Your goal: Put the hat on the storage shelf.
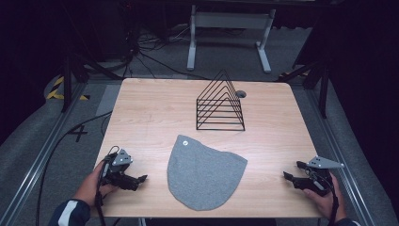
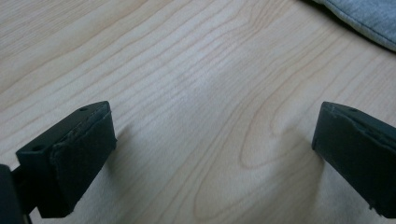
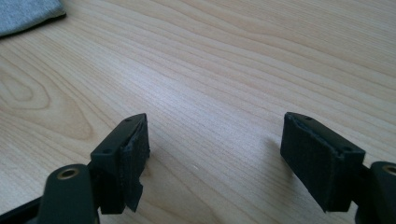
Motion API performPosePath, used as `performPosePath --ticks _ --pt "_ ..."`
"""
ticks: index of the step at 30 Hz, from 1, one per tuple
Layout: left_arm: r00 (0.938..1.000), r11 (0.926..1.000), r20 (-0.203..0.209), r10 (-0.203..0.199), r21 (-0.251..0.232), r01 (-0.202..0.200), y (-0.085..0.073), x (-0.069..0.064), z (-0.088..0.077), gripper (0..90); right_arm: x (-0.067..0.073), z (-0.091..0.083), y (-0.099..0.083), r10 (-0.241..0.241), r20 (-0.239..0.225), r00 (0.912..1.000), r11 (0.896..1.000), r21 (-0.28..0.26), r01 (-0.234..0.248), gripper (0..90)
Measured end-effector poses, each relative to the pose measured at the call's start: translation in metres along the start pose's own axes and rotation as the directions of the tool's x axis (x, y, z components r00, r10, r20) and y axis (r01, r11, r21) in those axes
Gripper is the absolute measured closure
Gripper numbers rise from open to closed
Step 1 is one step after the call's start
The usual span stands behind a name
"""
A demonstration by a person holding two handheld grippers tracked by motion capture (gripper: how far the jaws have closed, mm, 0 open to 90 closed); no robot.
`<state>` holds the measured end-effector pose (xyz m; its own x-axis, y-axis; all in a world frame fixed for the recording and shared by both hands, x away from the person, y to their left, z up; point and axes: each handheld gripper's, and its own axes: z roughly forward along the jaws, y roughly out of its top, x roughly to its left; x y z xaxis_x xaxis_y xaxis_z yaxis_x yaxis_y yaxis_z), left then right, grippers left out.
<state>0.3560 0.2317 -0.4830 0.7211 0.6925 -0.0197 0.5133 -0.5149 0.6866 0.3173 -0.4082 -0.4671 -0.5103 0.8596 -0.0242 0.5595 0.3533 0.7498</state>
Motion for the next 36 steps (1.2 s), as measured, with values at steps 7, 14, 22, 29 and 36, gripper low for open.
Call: performPosePath --ticks 7,14,22,29,36 --pt "0.9998 0.9999 -0.018 -0.01 0.009 0.011 0.009 -0.007 0.007 0.0 0.0 0.0 0.0 -0.004 0.004 1.0 1.0 0.002 0.004 23.5" --pt "0.9965 0.997 0.047 0.069 0.032 -0.071 0.014 -0.011 0.008 0.4 -0.004 0.006 0.011 -0.041 -0.029 0.9988 0.998 0.048 0.042 24.4" --pt "0.9879 0.9918 0.089 0.127 -0.003 -0.128 0.029 -0.034 0.001 19.9 0.004 0.006 0.028 -0.101 -0.07 0.9925 0.991 0.076 0.106 33.3" --pt "0.9684 0.9794 0.146 0.202 -0.031 -0.2 0.044 -0.079 0.009 21.7 0.042 0.018 0.079 -0.244 -0.129 0.9612 0.969 0.017 0.248 40.9" --pt "0.9567 0.9664 0.145 0.253 0.01 -0.257 0.048 -0.112 0.028 19.4 0.09 0.058 0.112 -0.356 -0.282 0.8909 0.933 -0.046 0.358 61.2"
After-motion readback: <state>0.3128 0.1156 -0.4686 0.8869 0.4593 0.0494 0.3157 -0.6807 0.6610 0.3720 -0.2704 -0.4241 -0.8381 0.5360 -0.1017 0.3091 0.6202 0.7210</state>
